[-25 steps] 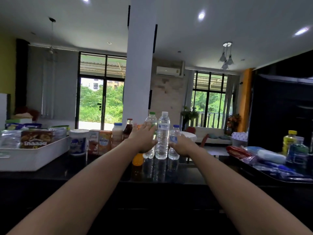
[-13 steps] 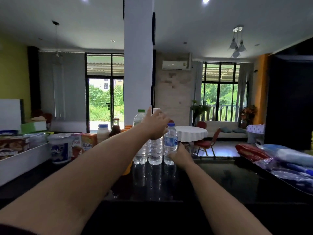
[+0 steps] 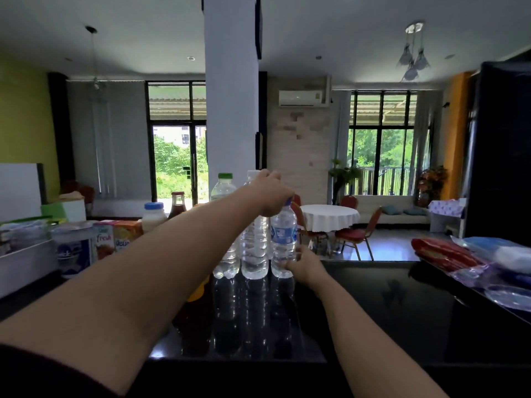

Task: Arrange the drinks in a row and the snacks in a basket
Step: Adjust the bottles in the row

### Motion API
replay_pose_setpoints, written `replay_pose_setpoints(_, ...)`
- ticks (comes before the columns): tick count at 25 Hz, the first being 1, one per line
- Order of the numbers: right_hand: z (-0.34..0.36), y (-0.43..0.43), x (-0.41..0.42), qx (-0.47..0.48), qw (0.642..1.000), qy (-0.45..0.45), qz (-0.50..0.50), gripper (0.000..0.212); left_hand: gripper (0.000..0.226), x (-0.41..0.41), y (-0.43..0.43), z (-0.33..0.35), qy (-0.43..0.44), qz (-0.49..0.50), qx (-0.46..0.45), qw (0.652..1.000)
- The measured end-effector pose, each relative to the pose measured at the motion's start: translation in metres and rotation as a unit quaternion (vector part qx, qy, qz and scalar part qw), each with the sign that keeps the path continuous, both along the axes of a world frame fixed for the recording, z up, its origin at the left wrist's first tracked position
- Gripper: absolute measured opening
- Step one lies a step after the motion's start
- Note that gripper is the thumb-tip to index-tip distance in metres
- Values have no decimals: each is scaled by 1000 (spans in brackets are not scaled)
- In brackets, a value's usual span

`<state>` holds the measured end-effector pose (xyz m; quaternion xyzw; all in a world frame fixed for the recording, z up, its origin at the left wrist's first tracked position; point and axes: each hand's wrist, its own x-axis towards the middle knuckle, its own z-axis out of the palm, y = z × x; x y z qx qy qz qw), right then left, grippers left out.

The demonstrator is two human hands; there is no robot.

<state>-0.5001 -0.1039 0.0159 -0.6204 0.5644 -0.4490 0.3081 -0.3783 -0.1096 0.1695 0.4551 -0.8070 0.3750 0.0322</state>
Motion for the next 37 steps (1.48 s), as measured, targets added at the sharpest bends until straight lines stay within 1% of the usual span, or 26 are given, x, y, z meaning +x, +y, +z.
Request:
replay_pose_setpoints(4, 1, 2, 3, -29, 999, -25, 18, 54, 27, -4, -7, 3, 0, 11, 14, 1000)
replay_pose_setpoints(7, -1, 1, 8, -55, 998, -20, 14, 51, 33, -5, -9, 5, -1, 31, 26, 999)
replay_pose_setpoints(9, -1, 0, 9, -52, 998, -21, 18, 50, 42, -6, -8, 5, 2, 43, 32, 999)
replay_pose_setpoints(11, 0, -1, 9, -38, 998, -31, 35, 53, 46, -8, -8, 4, 9, 47, 22, 999)
replay_pose_setpoints(15, 2, -1, 7, -19, 997, -32, 64, 69, 49, -8, -10, -1, 26, 31, -13, 999)
replay_pose_setpoints(16, 1, -2, 6, -21, 997, -29, 65, 70, 49, -6, -11, -1, 26, 26, -15, 999)
replay_pose_setpoints(19, -2, -1, 4, -44, 997, -16, 54, 64, 46, 1, -14, -2, 27, 25, 9, 999)
replay_pose_setpoints(21, -2, -3, 4, -53, 997, -3, 48, 66, 45, 4, -15, -1, 28, 24, 11, 999)
replay_pose_setpoints(23, -2, -3, 4, -46, 997, -6, 55, 65, 47, 4, -15, -2, 26, 23, -7, 999)
replay_pose_setpoints(25, -3, -2, 1, -29, 996, -33, 75, 65, 49, 2, -12, -6, 20, 18, -34, 999)
replay_pose_setpoints(27, -1, 3, -3, -25, 993, -56, 97, 68, 49, 4, -7, -10, 22, -8, -68, 997)
replay_pose_setpoints(29, 4, 9, -3, -35, 991, -66, 113, 73, 52, 16, 1, -7, 48, -42, -92, 994)
replay_pose_setpoints(30, 9, 12, -2, -51, 992, -58, 103, 79, 53, 25, 4, -2, 66, -56, -102, 991)
replay_pose_setpoints(31, 14, 16, 0, -80, 994, -38, 69, 85, 51, 36, 7, 5, 86, -65, -110, 988)
replay_pose_setpoints(32, 20, 19, 3, -119, 993, -20, 13, 85, 50, 48, 10, 11, 115, -70, -114, 984)
replay_pose_setpoints(33, 28, 22, 6, -173, 984, -9, -50, 79, 48, 61, 11, 17, 152, -69, -113, 979)
replay_pose_setpoints(34, 41, 25, 11, -232, 967, -5, -104, 69, 48, 74, 10, 23, 194, -62, -102, 974)
replay_pose_setpoints(36, 74, 24, 22, -325, 930, 12, -170, 47, 46, 94, 4, 32, 268, -34, -34, 962)
replay_pose_setpoints(37, 93, 20, 29, -346, 919, 45, -184, 39, 45, 101, 1, 35, 298, -21, 15, 954)
